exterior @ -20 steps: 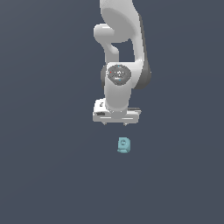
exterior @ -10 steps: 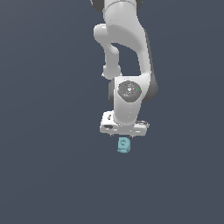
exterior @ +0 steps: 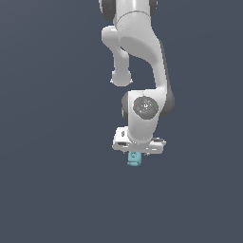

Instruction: Pick up the object and move it to a goal position.

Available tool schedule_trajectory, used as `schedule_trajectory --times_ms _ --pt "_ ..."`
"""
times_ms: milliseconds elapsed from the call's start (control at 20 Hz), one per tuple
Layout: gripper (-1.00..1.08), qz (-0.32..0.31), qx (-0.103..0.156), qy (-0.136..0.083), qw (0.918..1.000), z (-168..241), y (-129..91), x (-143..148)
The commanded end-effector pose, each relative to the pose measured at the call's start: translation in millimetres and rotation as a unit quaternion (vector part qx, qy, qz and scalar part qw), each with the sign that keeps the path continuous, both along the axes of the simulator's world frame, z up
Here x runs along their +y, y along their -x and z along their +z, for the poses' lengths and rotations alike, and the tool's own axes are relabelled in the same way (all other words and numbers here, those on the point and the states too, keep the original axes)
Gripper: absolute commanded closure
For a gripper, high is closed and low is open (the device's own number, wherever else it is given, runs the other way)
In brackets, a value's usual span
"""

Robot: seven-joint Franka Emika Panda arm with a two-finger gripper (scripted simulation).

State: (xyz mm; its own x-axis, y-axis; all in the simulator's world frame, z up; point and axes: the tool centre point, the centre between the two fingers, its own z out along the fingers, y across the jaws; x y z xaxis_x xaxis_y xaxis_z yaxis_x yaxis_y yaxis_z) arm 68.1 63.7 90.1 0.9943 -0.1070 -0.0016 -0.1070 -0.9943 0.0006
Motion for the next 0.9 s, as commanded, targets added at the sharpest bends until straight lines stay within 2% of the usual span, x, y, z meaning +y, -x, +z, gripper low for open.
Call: schedule_trajectory --times_ms 0,250,600,850 --pt "-0.92 0.000 0.000 0.000 1.0000 0 0 0" --pt "-0.92 0.000 0.000 0.000 1.0000 -10 0 0" --pt "-0.92 -0.001 -0.001 0.000 1.0000 -45 0 0" --pt "-0.92 -0.001 -0.001 0.000 1.0000 -51 -1 1"
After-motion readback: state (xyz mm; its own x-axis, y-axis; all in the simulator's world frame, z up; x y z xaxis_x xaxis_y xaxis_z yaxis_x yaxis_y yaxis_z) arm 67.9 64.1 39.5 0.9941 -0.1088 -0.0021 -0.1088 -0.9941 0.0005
